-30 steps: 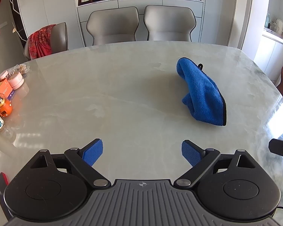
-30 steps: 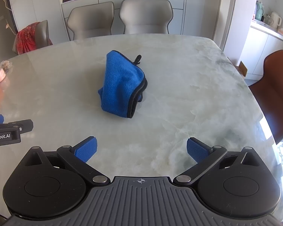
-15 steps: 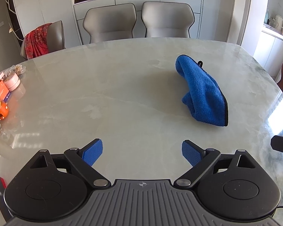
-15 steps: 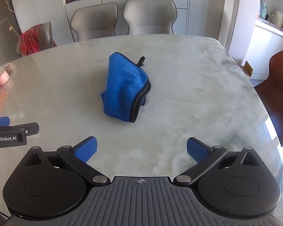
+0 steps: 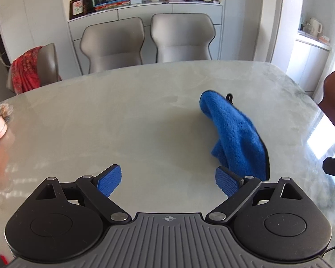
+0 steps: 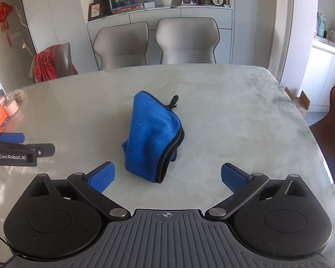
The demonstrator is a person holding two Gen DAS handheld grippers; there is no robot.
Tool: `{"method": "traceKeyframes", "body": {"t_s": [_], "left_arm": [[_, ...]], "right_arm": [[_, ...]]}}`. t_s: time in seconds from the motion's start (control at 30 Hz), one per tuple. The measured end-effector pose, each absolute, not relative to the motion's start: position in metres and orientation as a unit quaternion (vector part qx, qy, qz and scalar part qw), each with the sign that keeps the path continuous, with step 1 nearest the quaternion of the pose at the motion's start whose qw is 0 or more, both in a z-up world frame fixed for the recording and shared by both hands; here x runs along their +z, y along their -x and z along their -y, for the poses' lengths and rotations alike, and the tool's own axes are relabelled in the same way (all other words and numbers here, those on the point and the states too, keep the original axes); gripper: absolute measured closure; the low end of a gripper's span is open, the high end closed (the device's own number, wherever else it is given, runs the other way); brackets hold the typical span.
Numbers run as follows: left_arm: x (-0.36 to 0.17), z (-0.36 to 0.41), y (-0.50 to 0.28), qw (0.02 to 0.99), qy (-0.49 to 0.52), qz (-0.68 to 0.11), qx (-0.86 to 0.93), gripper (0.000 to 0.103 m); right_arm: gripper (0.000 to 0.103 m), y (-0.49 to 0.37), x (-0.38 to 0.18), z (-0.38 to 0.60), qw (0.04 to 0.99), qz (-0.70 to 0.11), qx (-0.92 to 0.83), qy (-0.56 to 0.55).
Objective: Fold towel
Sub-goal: 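Grasp the blue towel edge with the left gripper while the right gripper grasps another edge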
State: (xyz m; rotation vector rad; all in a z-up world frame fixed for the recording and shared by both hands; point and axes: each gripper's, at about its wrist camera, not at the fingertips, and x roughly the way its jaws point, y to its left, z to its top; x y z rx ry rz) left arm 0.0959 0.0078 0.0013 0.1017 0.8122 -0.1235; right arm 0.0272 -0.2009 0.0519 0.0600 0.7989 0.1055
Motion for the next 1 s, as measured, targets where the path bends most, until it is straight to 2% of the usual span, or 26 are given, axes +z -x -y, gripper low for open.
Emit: {"method": "traceKeyframes", "body": {"t_s": [0.23,0.33,0.47,0.6,0.83,0.9,1.0], "left_arm": [[0.014,-0.005,-0.13,0.927,-0.09,-0.342,-0.128,0.009],[0.017,-0.004,-0.148,0.924,-0.095,-0.337,-0.151,0.009],[0.014,0.001,-0.175,0.918,-0.119,-0.32,-0.2,0.009],[0.004,0.011,-0.201,0.913,-0.171,-0.288,-0.234,0.009],[-0.014,0.02,-0.239,0.873,-0.185,-0.313,-0.325,0.008],[-0.022,0.023,-0.251,0.863,-0.179,-0.33,-0.337,0.008],[-0.034,0.028,-0.264,0.852,-0.18,-0.351,-0.344,0.008]], "right_arm": [[0.005,-0.054,0.054,0.211,0.925,-0.363,0.099,-0.053],[0.009,-0.067,0.053,0.213,0.925,-0.362,0.107,-0.042],[0.019,-0.082,0.048,0.214,0.925,-0.361,0.119,-0.027],[0.022,-0.095,0.04,0.214,0.921,-0.366,0.128,-0.02],[0.021,-0.117,0.025,0.215,0.916,-0.374,0.139,-0.028],[0.015,-0.123,0.022,0.215,0.916,-0.377,0.138,-0.03],[0.011,-0.135,0.012,0.212,0.916,-0.386,0.11,-0.004]]}}
